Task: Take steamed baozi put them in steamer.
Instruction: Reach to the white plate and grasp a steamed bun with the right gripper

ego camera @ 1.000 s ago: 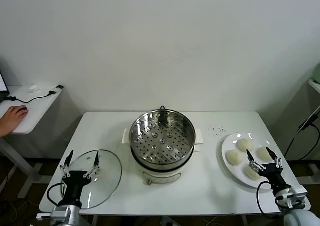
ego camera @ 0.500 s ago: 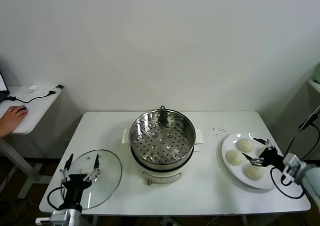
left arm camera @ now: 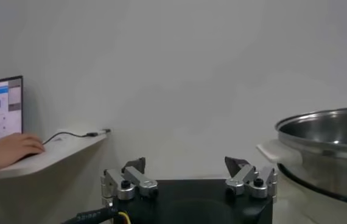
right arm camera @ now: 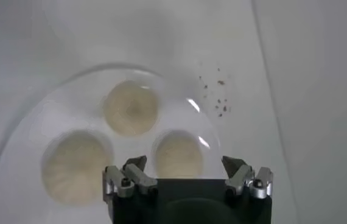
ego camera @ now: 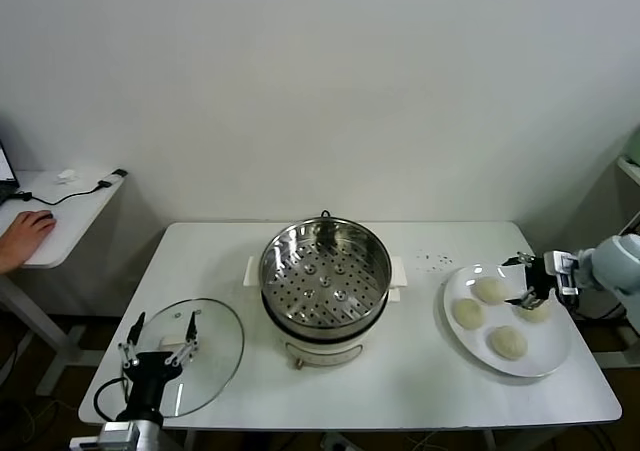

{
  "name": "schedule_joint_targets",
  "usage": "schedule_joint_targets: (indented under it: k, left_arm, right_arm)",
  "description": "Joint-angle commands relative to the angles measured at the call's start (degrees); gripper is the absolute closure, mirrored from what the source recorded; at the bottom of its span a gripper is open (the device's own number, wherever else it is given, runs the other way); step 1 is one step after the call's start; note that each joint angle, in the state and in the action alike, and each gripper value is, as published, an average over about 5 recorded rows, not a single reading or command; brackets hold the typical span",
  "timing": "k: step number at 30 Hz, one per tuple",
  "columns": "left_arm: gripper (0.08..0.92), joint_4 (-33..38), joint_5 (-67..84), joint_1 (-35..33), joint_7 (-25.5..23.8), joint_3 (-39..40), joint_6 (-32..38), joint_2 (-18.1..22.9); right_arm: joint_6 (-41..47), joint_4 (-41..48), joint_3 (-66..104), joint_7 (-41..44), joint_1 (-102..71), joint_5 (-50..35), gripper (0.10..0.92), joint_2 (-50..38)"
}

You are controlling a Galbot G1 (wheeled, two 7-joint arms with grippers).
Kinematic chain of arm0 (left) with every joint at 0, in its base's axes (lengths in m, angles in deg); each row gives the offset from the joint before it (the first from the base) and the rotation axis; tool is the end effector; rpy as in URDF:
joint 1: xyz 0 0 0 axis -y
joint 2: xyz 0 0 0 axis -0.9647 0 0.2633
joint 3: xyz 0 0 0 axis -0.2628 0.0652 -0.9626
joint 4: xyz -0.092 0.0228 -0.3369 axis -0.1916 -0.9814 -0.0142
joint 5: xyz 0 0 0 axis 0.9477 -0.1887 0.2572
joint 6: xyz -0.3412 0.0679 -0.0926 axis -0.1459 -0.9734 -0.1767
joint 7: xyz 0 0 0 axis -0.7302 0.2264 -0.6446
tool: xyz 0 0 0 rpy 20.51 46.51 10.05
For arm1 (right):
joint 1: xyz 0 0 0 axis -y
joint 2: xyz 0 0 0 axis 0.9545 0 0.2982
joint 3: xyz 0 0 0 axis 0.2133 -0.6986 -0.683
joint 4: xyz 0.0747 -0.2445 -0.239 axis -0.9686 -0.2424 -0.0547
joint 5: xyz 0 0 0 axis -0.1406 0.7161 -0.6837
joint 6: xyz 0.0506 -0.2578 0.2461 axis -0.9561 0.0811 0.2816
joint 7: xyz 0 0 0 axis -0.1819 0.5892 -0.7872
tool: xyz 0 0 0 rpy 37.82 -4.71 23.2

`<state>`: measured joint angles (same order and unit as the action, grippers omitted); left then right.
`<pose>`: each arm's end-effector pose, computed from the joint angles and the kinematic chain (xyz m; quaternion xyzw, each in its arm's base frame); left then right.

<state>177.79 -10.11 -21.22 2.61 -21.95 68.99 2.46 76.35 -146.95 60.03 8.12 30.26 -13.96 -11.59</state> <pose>0.1440 0.0671 -0.3272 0.0547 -0.9956 -0.0694 0.0297 0.5010 -0.3021 -0.1832 0.4438 -0.6131 0.5351 0.3752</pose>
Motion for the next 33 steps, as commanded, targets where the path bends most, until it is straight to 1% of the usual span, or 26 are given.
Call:
schedule_joint_targets:
  k: [1,11,18,24,30,33]
  left_arm:
    - [0.177,-0.6,0.1,-0.1,0.1,0.0,-0.1,0.0]
    - [0.177,-1.7,-0.1,-0.3,0.4,-0.6,-0.4,-0.1]
    - [0.177,-2.1,0.0,-0.3,0.5,-0.9,-0.5,-0.2]
    - [0.177,-2.4,0.0,-0.5,0.7,-0.9,-0.7,-0.4]
    - [0.177,-2.6,0.0,-0.5,0.7,-0.9,-0.6,-0.4]
    - [0.177,-2.5,0.0,-0.6,0.8,-1.0,-0.6,-0.4]
  right_arm:
    - [-3.4,13.1,-17.1,6.6,16.0,5.0,0.203,7.1]
    - [-3.6,21.5,-14.4,6.0,12.4,8.5,0.203,15.8]
    - [-5.4,27.4,-10.1,4.8,10.9,14.2,0.203,19.5]
    - [-5.8,28.9,-7.5,4.1,9.8,17.4,0.203,20.5]
    - [-5.9,29.4,-6.3,4.1,9.8,18.3,0.208,21.0]
    - [-5.9,29.5,-6.2,4.2,9.8,18.6,0.255,21.1]
